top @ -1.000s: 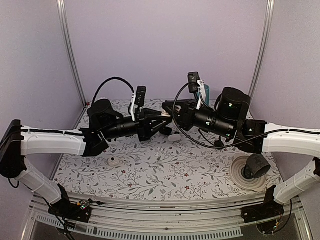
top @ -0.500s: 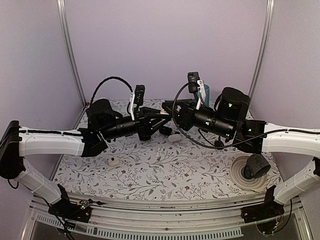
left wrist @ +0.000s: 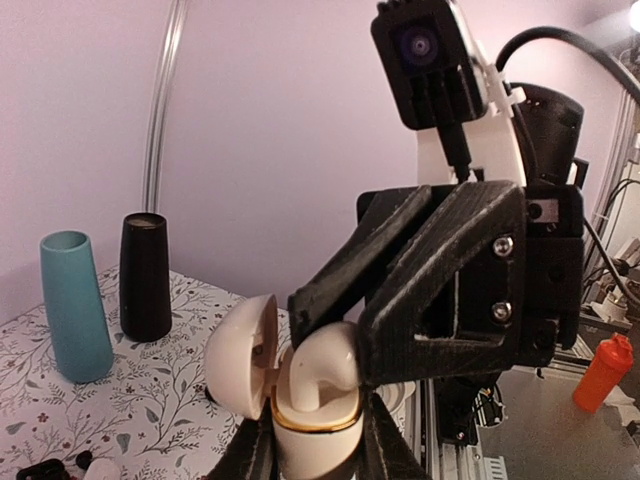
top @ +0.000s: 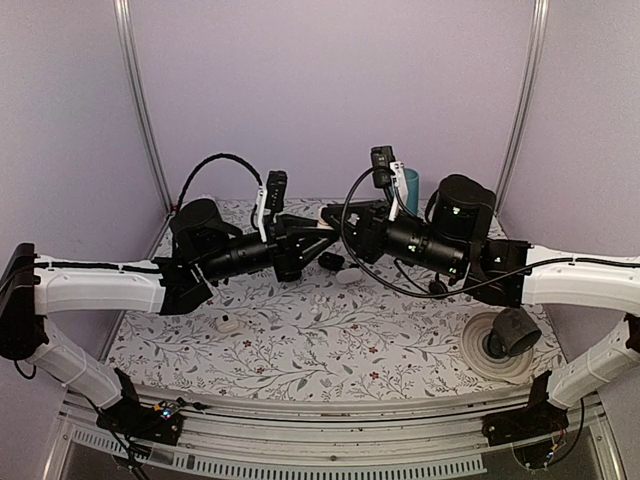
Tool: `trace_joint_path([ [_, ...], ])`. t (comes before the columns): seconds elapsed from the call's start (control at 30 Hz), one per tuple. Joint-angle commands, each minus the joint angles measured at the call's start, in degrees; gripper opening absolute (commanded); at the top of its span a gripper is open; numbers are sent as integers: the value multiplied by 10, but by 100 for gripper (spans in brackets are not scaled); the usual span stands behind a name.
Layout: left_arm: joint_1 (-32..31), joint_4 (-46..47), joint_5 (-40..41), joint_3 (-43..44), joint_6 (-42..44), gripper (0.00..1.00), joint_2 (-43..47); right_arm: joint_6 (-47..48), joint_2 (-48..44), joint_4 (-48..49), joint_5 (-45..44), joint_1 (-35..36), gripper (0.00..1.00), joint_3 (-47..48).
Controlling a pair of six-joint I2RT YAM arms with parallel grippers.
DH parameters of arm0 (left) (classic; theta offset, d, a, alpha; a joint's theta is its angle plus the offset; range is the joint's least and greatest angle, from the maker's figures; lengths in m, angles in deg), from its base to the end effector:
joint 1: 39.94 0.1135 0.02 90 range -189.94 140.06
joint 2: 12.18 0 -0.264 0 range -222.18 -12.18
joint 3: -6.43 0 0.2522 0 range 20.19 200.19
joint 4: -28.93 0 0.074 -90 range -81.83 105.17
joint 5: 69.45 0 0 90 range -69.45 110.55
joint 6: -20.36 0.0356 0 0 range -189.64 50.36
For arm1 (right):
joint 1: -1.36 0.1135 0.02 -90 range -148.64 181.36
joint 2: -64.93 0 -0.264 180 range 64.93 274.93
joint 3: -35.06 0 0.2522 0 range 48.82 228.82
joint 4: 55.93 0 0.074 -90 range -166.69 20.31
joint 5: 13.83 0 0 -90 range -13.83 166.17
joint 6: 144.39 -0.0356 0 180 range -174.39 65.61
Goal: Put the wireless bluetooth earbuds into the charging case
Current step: Insert the left earbud into the right side groove of the charging case.
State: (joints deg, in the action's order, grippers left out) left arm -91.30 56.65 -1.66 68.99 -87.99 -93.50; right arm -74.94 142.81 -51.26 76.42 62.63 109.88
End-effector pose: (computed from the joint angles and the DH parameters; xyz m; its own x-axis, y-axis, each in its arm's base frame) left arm 0.1922 -0.2620 0.3100 -0.2088 -0.2056 -0.9561 0.9383 0.2336 -0.2551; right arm 0.1566 0.2859 0.3612 -0.2959 0.1905 -0.9360 -0.8278 0.4379 0.3508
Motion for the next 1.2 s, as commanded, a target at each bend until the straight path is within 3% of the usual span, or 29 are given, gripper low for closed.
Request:
trace_joint_path([
  [0.0, 6, 23, 13, 10, 10, 0, 15, -4, 16, -43, 15, 13, 10, 12],
  [0.33, 7, 24, 17, 4, 12, 0, 20, -5, 11, -62, -5, 13, 16, 21],
  [0.83, 9, 29, 15, -1, 8, 0, 23, -5, 13, -79, -10, 13, 18, 34],
  [0.87, 9, 29, 15, -2, 8, 0, 23, -5, 13, -80, -11, 13, 22, 33],
  [1.17, 12, 27, 16, -5, 8, 0, 27, -4, 10, -90, -20, 13, 26, 39],
])
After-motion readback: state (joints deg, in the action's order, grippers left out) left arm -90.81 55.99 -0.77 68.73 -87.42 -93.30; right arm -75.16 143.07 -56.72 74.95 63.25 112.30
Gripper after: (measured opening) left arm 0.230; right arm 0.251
